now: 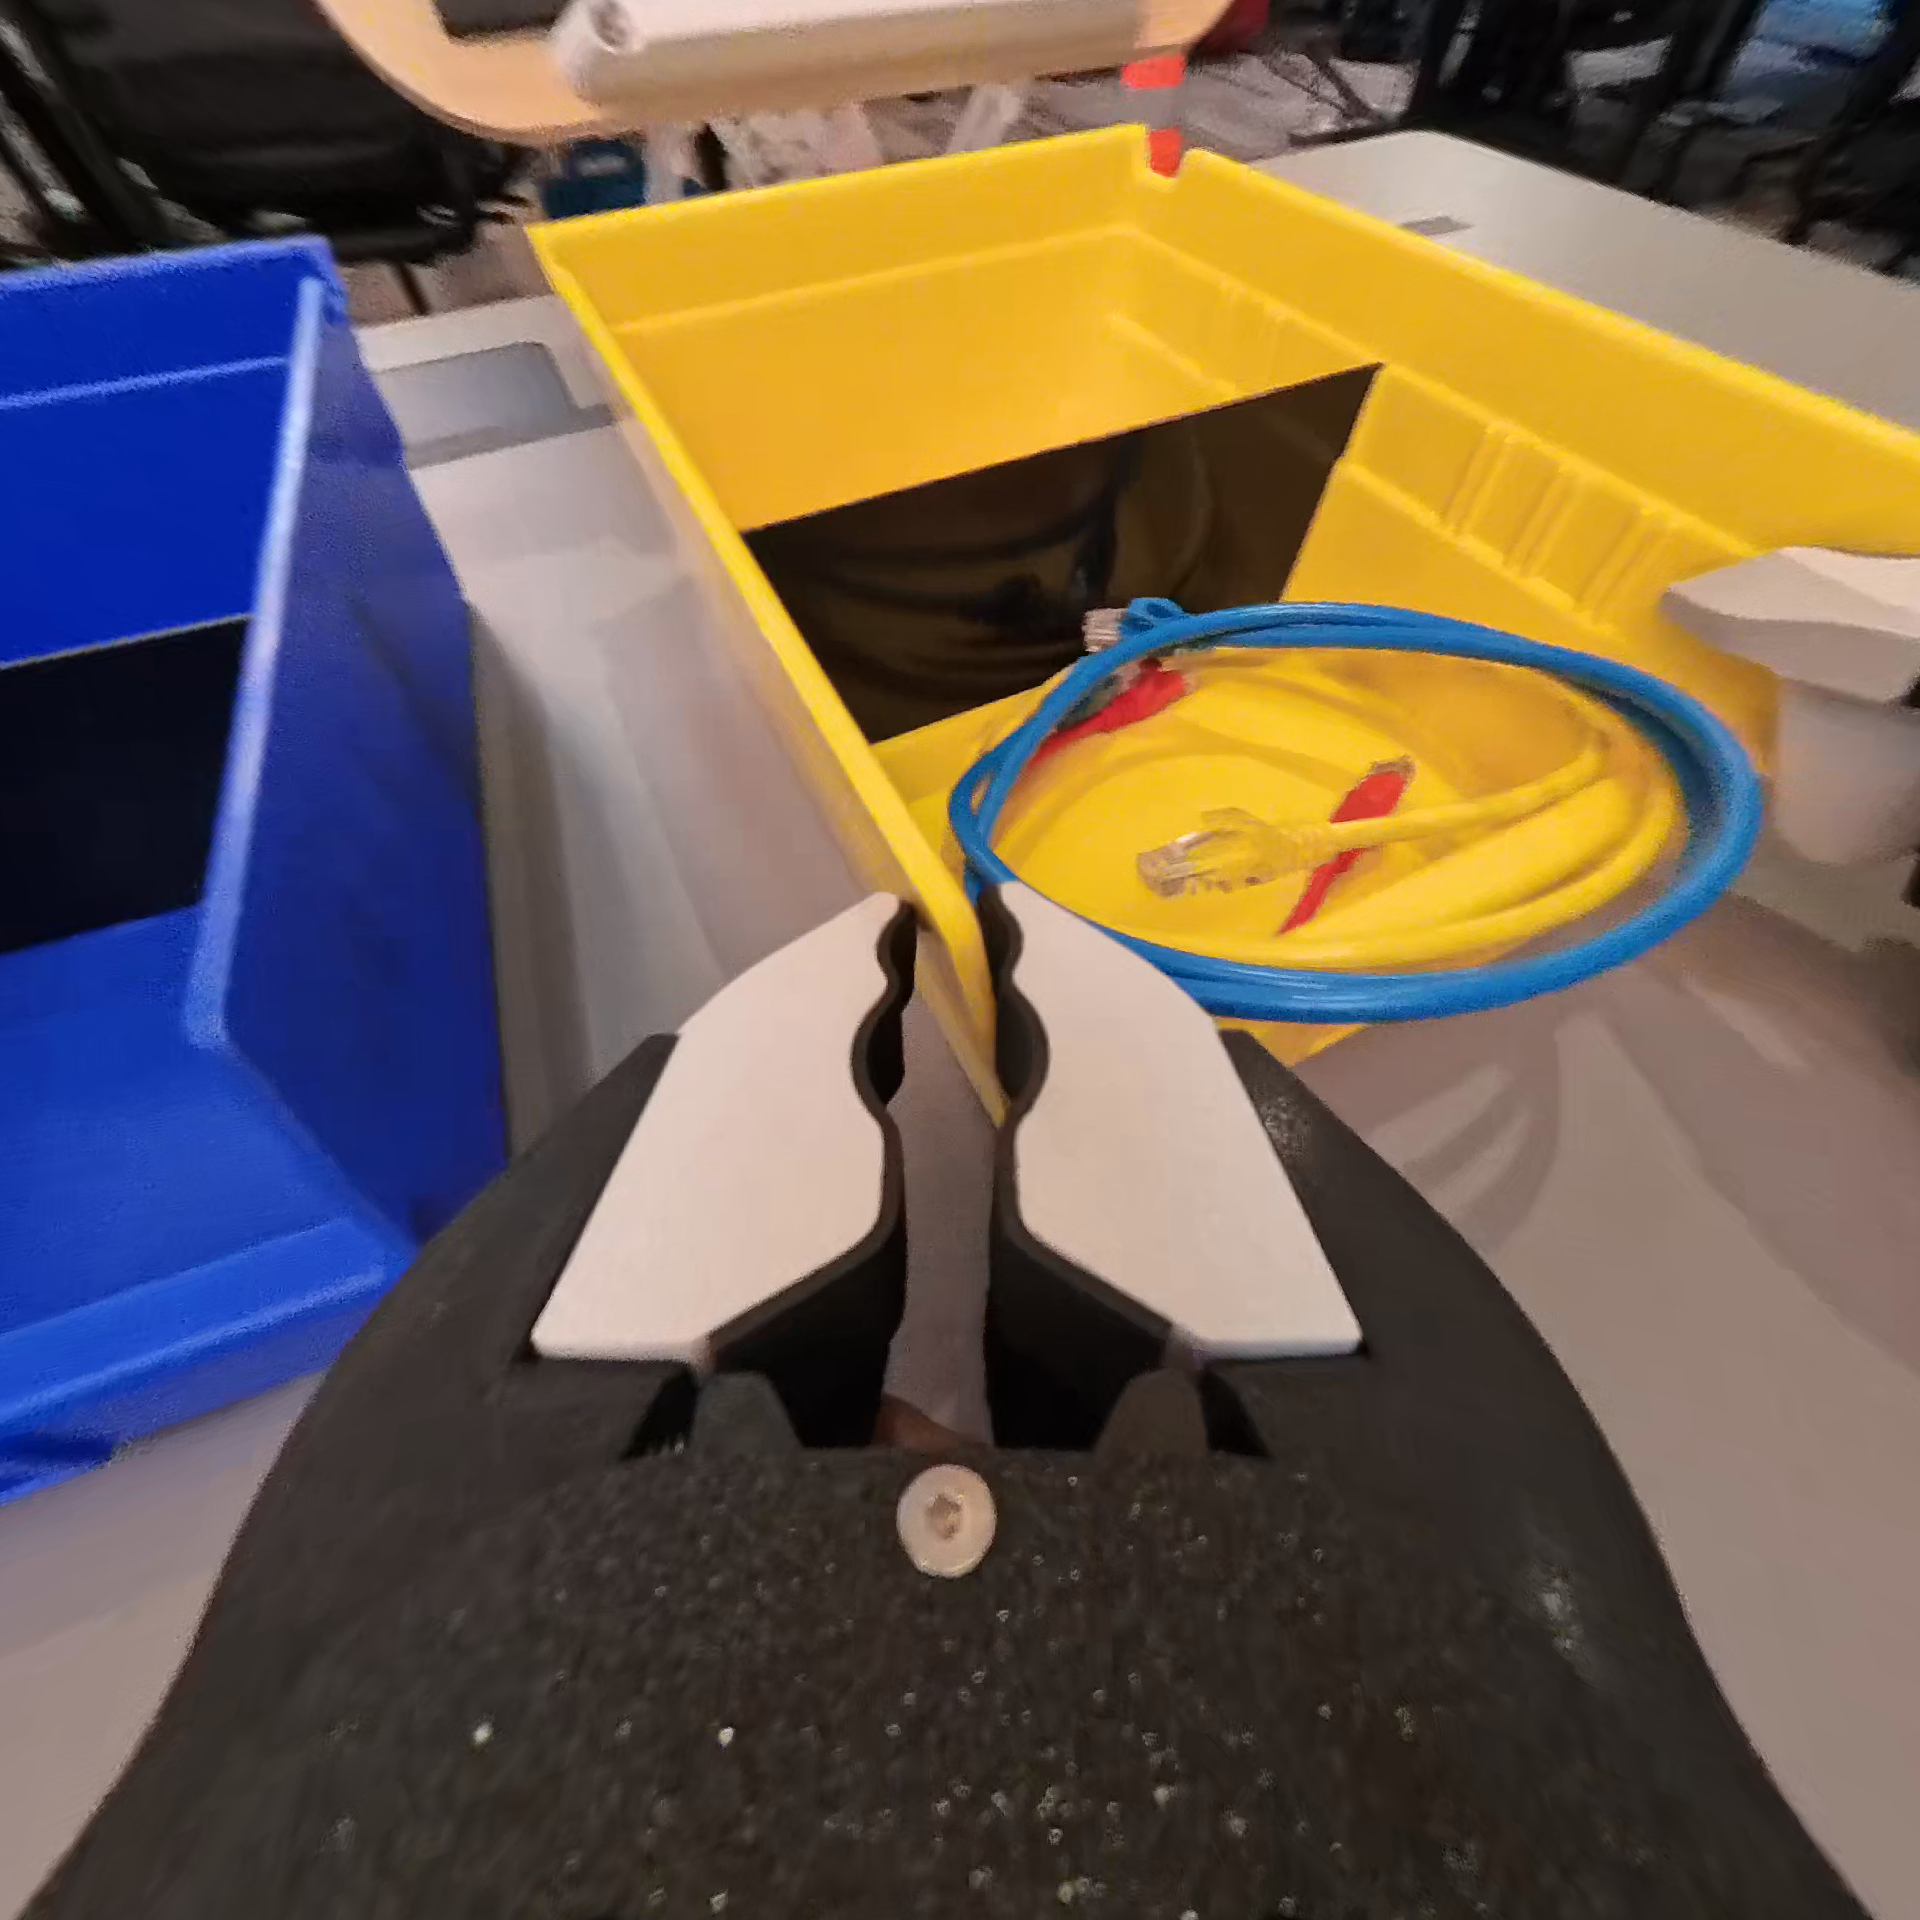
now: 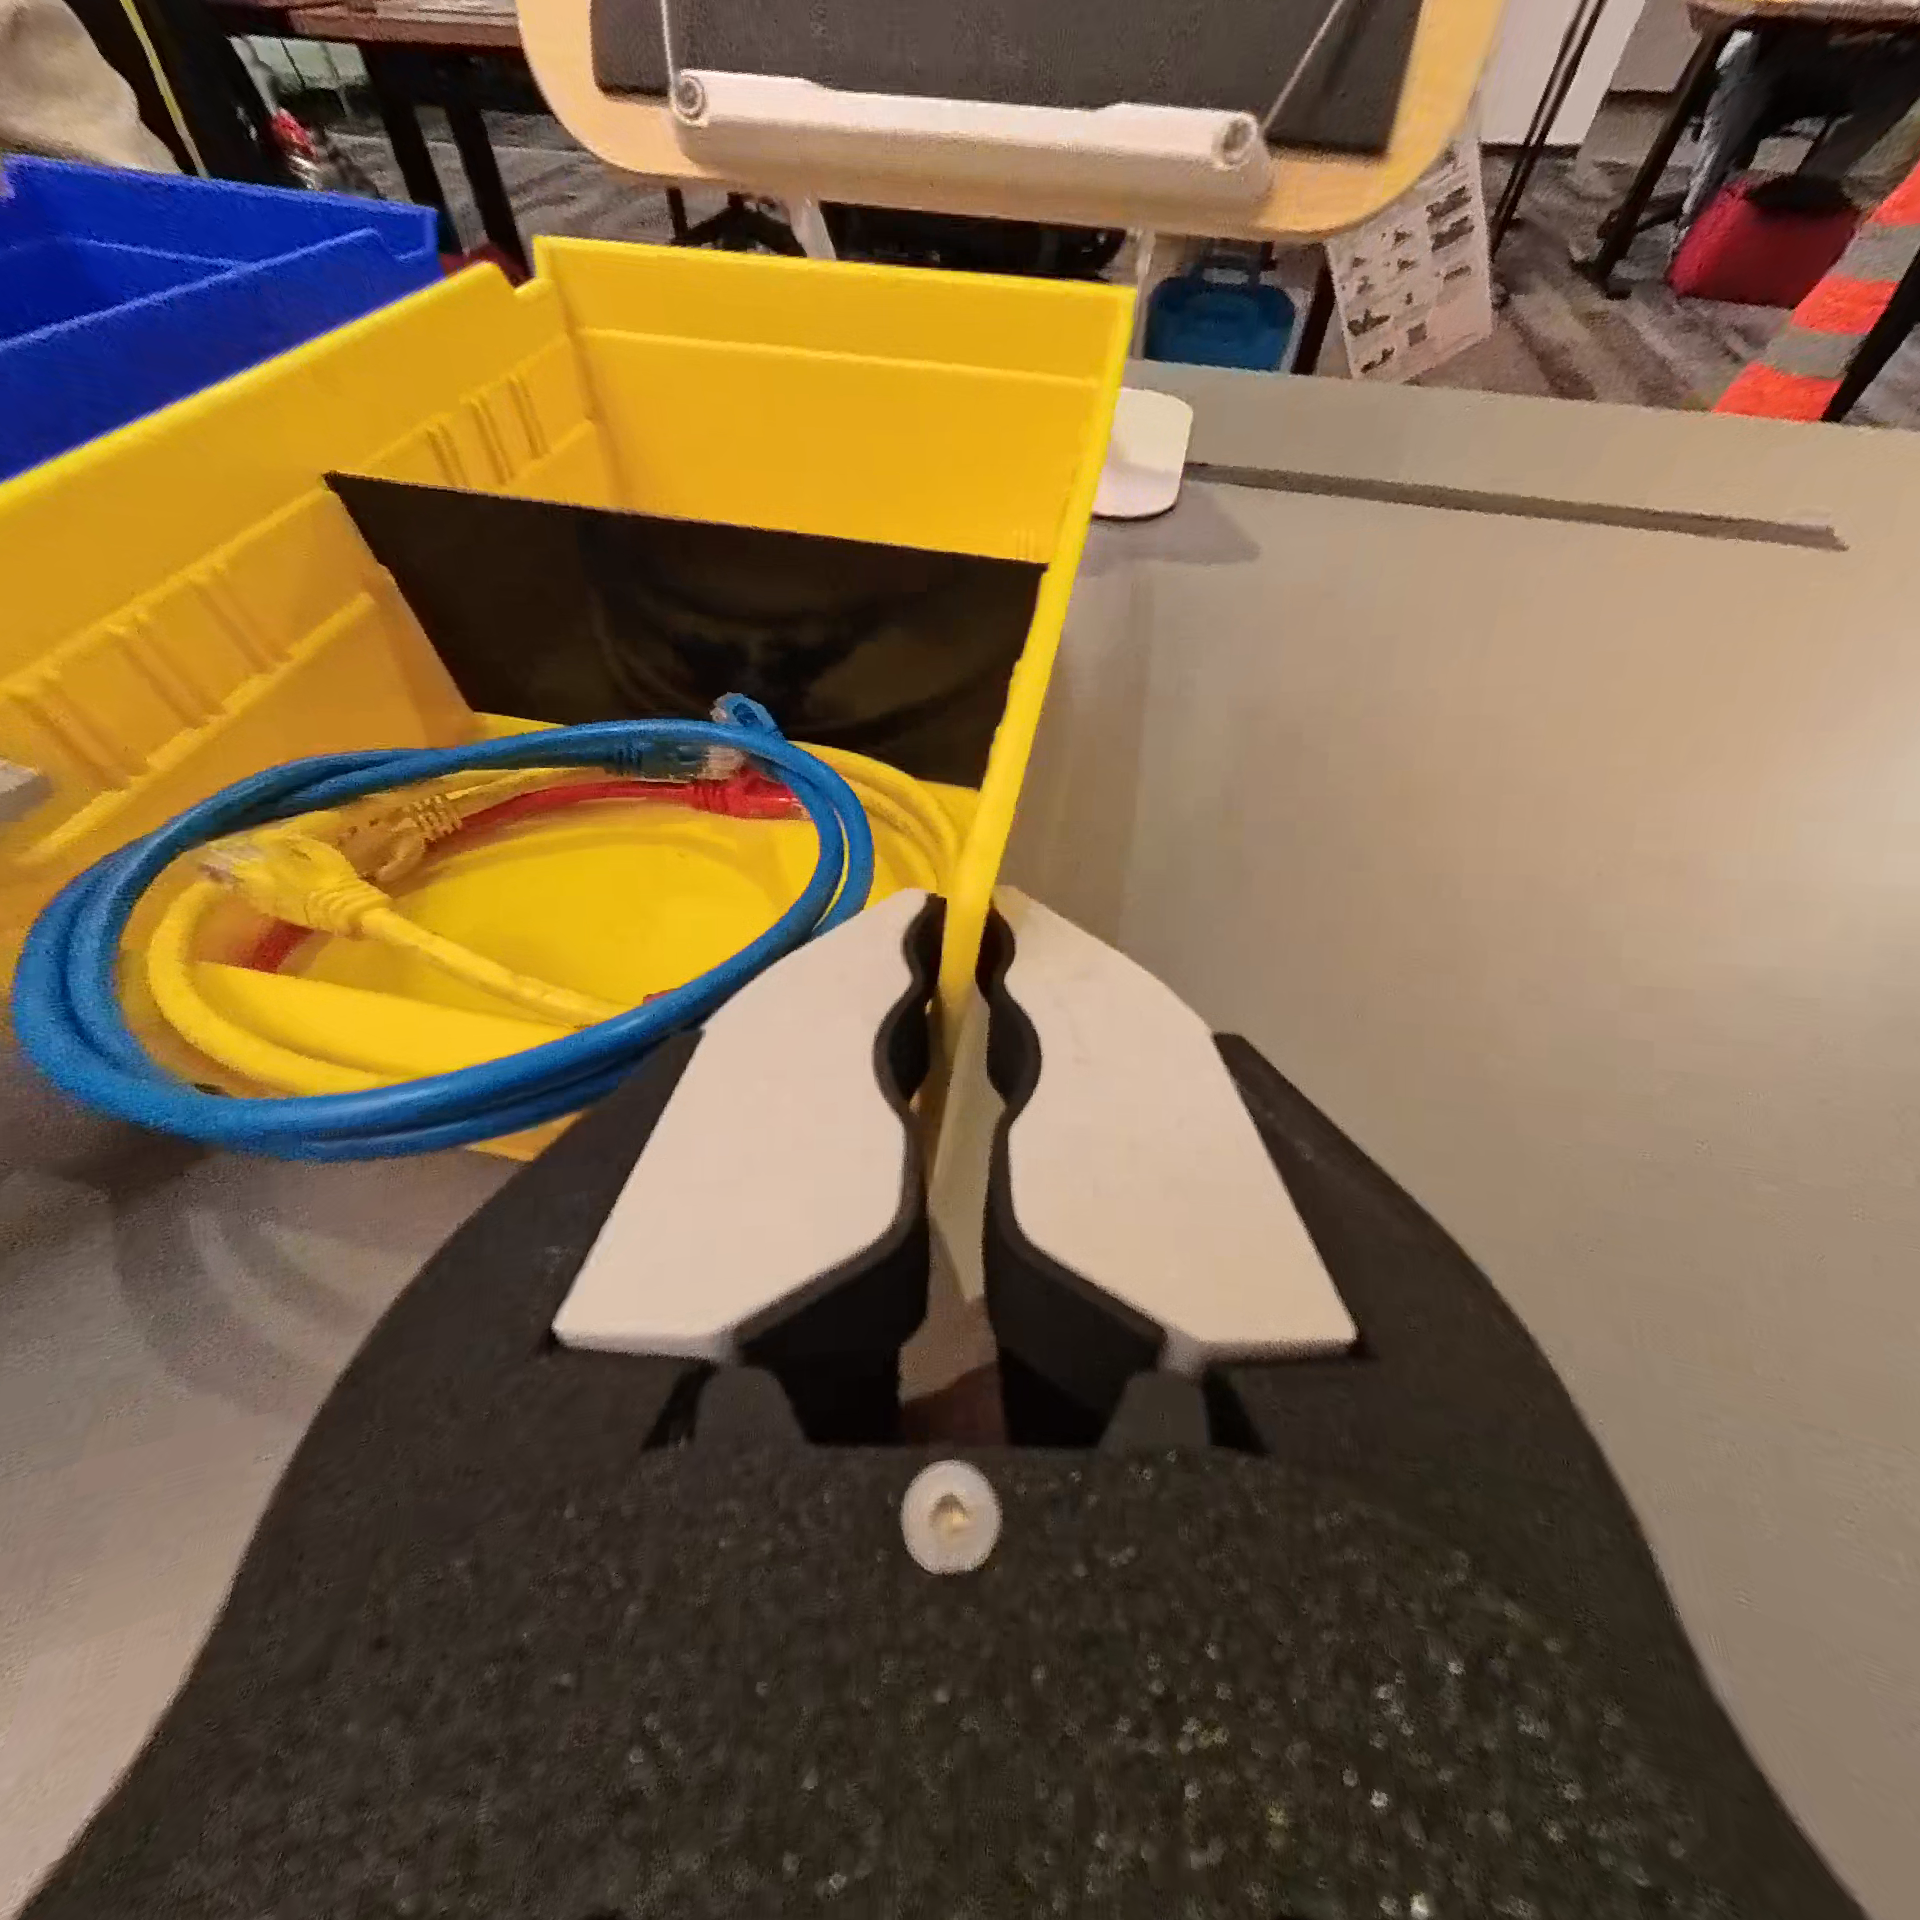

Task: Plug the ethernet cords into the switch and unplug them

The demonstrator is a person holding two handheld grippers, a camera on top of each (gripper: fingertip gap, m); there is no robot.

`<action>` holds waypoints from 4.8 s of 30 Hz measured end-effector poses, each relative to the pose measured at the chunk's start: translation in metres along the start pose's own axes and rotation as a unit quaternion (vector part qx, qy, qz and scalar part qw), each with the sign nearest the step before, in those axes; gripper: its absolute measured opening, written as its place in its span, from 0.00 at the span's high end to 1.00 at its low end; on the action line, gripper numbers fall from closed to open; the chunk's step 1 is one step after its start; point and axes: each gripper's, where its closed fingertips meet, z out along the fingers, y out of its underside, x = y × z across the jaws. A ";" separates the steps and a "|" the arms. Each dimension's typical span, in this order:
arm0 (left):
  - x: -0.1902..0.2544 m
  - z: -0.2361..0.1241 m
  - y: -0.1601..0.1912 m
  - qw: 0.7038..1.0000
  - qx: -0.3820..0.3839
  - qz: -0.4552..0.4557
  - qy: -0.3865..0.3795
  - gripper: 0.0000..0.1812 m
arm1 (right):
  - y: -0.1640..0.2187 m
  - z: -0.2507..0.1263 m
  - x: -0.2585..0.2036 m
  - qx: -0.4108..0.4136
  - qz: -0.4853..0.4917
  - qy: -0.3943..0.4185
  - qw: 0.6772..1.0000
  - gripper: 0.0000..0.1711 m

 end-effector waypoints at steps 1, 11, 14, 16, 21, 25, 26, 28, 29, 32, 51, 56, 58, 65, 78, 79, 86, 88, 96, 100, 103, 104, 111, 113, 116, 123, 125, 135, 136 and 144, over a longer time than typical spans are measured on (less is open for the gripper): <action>0.002 0.000 0.000 1.000 -0.007 -0.003 0.019 0.92 | 0.002 0.002 0.002 -0.010 0.015 -0.008 1.000 0.97; -0.172 -0.157 -0.060 0.936 0.271 -0.079 -0.208 0.86 | -0.010 -0.052 -0.002 0.047 0.014 -0.142 0.989 0.93; -0.252 -0.167 0.000 0.942 0.172 -0.118 -0.263 0.77 | -0.025 -0.059 -0.008 0.078 0.054 -0.180 0.979 0.94; -0.271 -0.158 0.022 0.955 0.129 -0.171 -0.205 0.72 | -0.013 -0.053 -0.010 0.054 0.044 -0.179 0.981 0.94; -0.273 -0.135 0.045 0.988 0.013 -0.087 -0.131 0.64 | -0.001 -0.054 -0.015 0.029 0.034 -0.177 0.983 0.94; -0.265 -0.107 0.050 0.990 -0.008 -0.088 -0.112 0.69 | 0.005 -0.058 -0.017 0.027 -0.004 -0.165 0.986 0.95; -0.268 -0.102 0.048 0.989 -0.012 -0.077 -0.127 0.71 | 0.007 -0.059 -0.018 0.025 -0.013 -0.164 0.986 0.95; -0.273 -0.093 0.044 0.986 -0.017 -0.073 -0.147 0.74 | 0.012 -0.062 -0.022 0.020 -0.029 -0.166 0.986 0.95; -0.275 -0.088 0.043 0.985 -0.016 -0.085 -0.149 0.76 | 0.014 -0.063 -0.024 0.017 -0.038 -0.168 0.985 0.95; -0.279 -0.073 0.052 0.979 -0.040 -0.134 -0.147 0.89 | 0.019 -0.072 -0.026 0.020 -0.071 -0.163 0.984 0.95; -0.229 -0.122 0.074 0.976 -0.076 -0.113 -0.170 0.98 | 0.042 -0.113 -0.226 -0.011 -0.125 -0.409 0.904 0.86; -0.204 -0.157 0.090 0.970 -0.084 -0.125 -0.189 0.98 | 0.006 -0.062 -0.240 -0.003 -0.062 -0.294 0.954 0.72; -0.188 -0.175 0.097 0.967 -0.090 -0.121 -0.207 0.98 | 0.003 -0.049 -0.249 -0.009 -0.051 -0.269 0.962 0.71; -0.135 -0.228 0.118 0.952 -0.087 -0.110 -0.271 0.97 | 0.023 -0.039 -0.265 -0.046 -0.074 -0.215 0.973 0.90; -0.085 -0.249 0.005 0.945 0.115 -0.089 -0.293 0.98 | -0.113 -0.112 -0.203 0.177 -0.118 -0.115 0.970 0.99; -0.077 -0.243 -0.013 0.946 0.138 -0.080 -0.283 0.98 | -0.129 -0.120 -0.188 0.197 -0.116 -0.098 0.969 0.99; 0.009 -0.147 -0.132 0.966 0.199 0.011 -0.162 0.97 | -0.192 -0.143 -0.037 0.250 -0.089 0.056 0.963 0.99; 0.045 -0.107 -0.158 0.973 0.192 0.030 -0.128 0.97 | -0.190 -0.139 0.019 0.233 -0.067 0.088 0.966 0.99; 0.204 0.053 -0.159 0.992 0.112 0.040 -0.034 0.98 | -0.089 -0.112 0.227 0.116 0.037 0.179 0.976 0.98; 0.263 0.107 -0.112 0.998 0.043 0.044 -0.003 0.97 | -0.023 -0.099 0.289 0.048 0.059 0.155 0.985 0.99; 0.278 0.131 -0.085 1.000 0.001 0.023 0.011 0.97 | 0.004 -0.085 0.308 -0.002 0.064 0.124 0.990 0.99; 0.277 0.135 -0.081 1.000 -0.004 0.020 0.009 0.96 | 0.009 -0.077 0.310 -0.012 0.065 0.115 0.991 0.99; 0.279 0.146 -0.061 0.999 -0.027 0.003 0.036 0.92 | 0.031 -0.049 0.317 -0.059 0.098 0.117 0.987 0.98; 0.287 0.142 -0.059 0.998 -0.027 0.004 0.062 0.90 | 0.032 -0.049 0.322 -0.055 0.112 0.115 0.985 0.98; 0.305 0.129 -0.058 0.988 -0.045 -0.012 0.148 0.85 | 0.032 -0.049 0.331 -0.060 0.126 0.132 0.981 0.96; 0.221 -0.017 -0.083 0.973 0.058 0.003 0.224 0.82 | 0.004 -0.078 0.341 -0.009 0.108 0.175 0.979 0.86; 0.158 -0.041 -0.090 0.981 0.099 -0.020 0.165 0.81 | -0.014 -0.084 0.328 0.015 0.081 0.185 0.979 0.86; -0.016 -0.056 -0.025 0.992 0.094 -0.074 -0.037 0.73 | -0.043 -0.052 0.034 0.068 0.042 -0.096 0.992 0.66; -0.017 -0.054 -0.025 0.993 0.089 -0.072 -0.032 0.72 | -0.039 -0.048 0.013 0.068 0.065 -0.118 0.989 0.65; -0.015 -0.019 -0.011 0.998 0.035 -0.052 -0.007 0.81 | -0.009 -0.017 -0.014 0.017 0.009 -0.011 1.000 0.76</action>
